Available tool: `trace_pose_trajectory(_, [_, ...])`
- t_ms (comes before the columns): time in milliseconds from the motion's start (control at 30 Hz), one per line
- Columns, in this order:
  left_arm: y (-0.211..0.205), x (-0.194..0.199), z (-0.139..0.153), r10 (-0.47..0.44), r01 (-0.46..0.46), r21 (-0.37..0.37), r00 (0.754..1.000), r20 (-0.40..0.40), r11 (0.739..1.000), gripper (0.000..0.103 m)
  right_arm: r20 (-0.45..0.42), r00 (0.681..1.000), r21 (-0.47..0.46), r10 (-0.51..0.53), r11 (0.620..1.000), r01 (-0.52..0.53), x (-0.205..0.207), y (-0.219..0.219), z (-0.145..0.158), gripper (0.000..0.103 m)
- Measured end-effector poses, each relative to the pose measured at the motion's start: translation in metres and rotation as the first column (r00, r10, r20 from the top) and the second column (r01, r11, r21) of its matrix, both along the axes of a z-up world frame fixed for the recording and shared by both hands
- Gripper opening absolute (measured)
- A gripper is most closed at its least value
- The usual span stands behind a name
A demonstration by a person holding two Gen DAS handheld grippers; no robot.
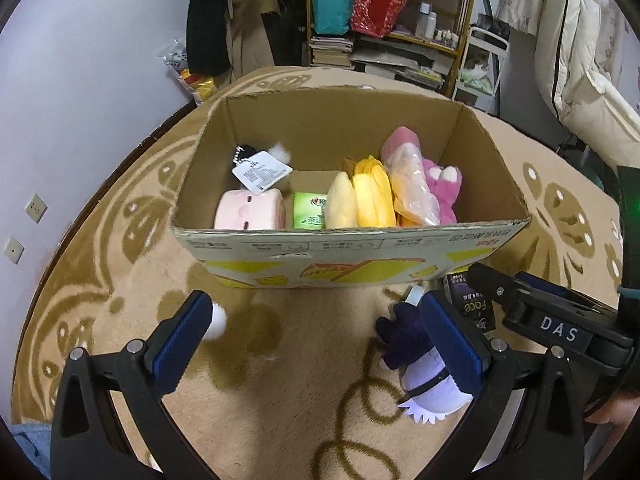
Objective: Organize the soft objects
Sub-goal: 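Move both grippers down toward the purple plush and black box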
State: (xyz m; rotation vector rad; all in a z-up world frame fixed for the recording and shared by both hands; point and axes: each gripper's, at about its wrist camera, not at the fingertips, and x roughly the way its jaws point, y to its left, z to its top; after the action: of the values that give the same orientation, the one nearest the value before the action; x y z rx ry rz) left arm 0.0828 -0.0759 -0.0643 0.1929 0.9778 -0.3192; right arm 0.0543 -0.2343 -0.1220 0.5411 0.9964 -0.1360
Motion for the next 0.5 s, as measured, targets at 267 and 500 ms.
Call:
trace_pose_trajectory(267, [-0.020, -0.003, -0.015, -0.057, 0.058, 0.061, 0.998, -0.013, 0.996, 0.103, -0.080, 0.997, 0.062, -0.004, 0.998, 0.009, 0.008, -0.006, -0.023, 0.083])
trace_pose_trajectory(500, [-0.039, -0.010, -0.028, -0.092, 0.089, 0.139, 0.996, 0.015, 0.986, 0.103, -0.122, 0.992, 0.105, -0.018, 0.994, 0.031, 0.010, -0.011, -0.038, 0.071])
